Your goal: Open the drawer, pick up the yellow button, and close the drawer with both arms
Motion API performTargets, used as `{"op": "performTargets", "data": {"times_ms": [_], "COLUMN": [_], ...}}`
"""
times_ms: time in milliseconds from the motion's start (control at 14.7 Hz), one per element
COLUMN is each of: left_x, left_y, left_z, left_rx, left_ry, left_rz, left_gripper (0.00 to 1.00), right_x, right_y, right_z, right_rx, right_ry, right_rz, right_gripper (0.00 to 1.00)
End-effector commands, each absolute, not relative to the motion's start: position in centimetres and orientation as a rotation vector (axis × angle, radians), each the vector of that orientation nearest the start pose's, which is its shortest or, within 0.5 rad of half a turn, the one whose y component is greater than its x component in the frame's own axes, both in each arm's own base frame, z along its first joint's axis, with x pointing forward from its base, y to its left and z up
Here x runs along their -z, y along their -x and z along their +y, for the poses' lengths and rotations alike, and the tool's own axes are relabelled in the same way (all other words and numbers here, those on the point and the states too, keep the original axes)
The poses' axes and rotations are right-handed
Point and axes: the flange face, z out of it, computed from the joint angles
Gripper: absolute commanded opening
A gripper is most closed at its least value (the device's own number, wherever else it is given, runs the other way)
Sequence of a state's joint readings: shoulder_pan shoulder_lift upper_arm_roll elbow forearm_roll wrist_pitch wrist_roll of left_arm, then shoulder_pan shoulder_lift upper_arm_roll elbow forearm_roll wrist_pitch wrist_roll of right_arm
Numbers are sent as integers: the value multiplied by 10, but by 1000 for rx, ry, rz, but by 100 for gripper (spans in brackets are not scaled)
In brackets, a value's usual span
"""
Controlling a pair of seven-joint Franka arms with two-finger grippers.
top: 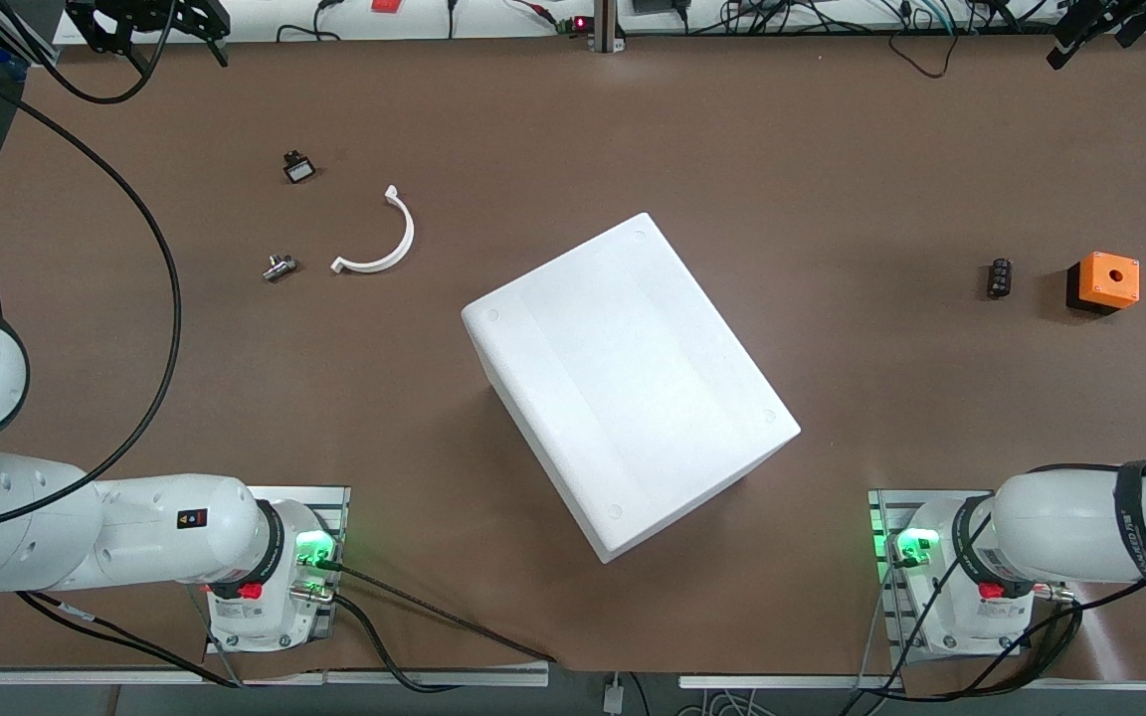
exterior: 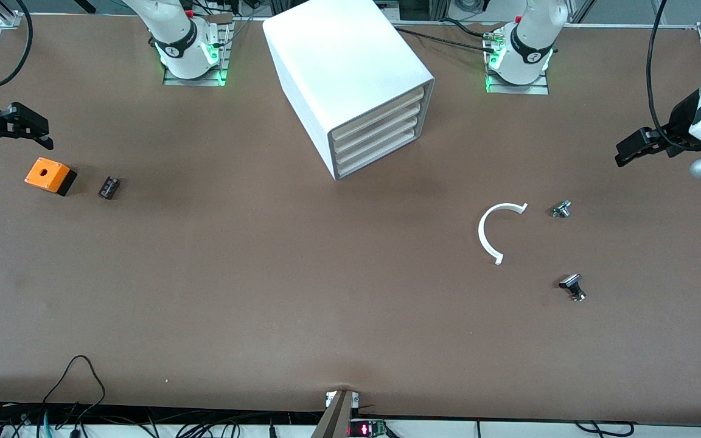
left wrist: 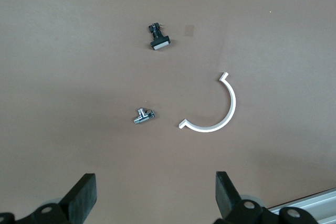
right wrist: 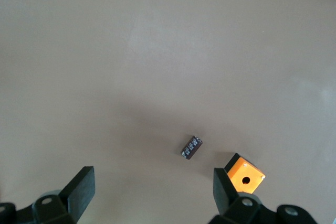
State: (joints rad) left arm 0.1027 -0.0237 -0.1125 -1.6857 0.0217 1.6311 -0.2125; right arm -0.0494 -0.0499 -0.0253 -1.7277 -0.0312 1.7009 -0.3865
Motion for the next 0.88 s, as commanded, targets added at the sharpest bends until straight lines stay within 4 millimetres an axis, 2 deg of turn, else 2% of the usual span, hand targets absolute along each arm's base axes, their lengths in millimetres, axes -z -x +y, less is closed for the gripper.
{"op": "performTargets", "data": {"times_ms": [0, 816], "left_x": [-593, -594], "left_y": [-553, -553], "left_z": [-8, -5], "left_rx": [-38, -45], "left_ry": [3120, 3120], "left_rz": [-300, -310], "left_gripper": [100, 100], "right_x": [-594, -590], "right_y": [-547, -542], "right_z": [-42, -40], "right_rx": [25, -18], "right_ry": [3116, 3118], "right_rz": [-498, -495], "right_gripper": [100, 100]}}
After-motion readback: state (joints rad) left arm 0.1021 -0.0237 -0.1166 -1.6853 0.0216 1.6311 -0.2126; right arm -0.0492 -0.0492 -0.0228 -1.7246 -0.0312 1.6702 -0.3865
